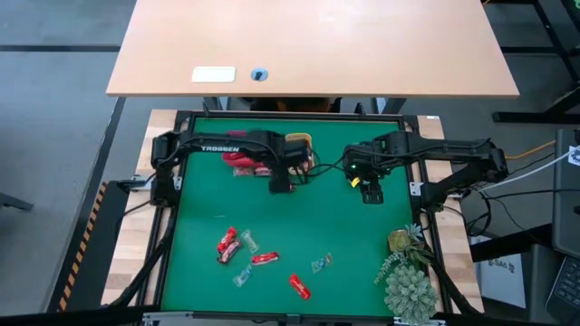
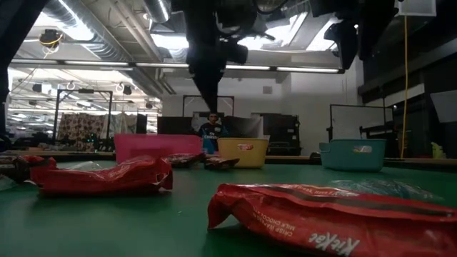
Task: Sort candy
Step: Put the brown chocolate bar into the yellow bin
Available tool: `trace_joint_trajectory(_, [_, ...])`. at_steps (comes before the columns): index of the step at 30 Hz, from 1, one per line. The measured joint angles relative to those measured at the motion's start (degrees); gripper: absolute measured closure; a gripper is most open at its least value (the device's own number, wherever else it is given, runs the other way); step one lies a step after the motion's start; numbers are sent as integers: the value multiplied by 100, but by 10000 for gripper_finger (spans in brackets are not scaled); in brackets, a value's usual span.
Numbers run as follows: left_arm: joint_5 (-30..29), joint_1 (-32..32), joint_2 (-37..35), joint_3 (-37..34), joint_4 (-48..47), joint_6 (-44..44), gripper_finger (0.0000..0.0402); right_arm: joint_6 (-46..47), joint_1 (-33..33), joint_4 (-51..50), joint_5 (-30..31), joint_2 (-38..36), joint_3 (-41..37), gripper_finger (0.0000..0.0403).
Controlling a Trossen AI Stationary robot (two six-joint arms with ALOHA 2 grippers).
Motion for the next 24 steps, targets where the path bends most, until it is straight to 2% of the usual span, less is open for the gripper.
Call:
trace_joint_trajectory(6, [405,-439,-9,-159,635,1148,250,-2,2,0,-2,0,0,136])
trace_joint_trajectory(11, [432,-685,-11,-591,1173,2176,250,2,2,-1,-2,0,0,136])
trace_joint_trajectory(18, [386,-753,-7,-1290,1847,2902,250,13,2,0,-23,0,0,136])
trace_joint_trajectory(24, [138,-655,-7,-1883,2556,3451,250,18,2,64,-352,0,0,136])
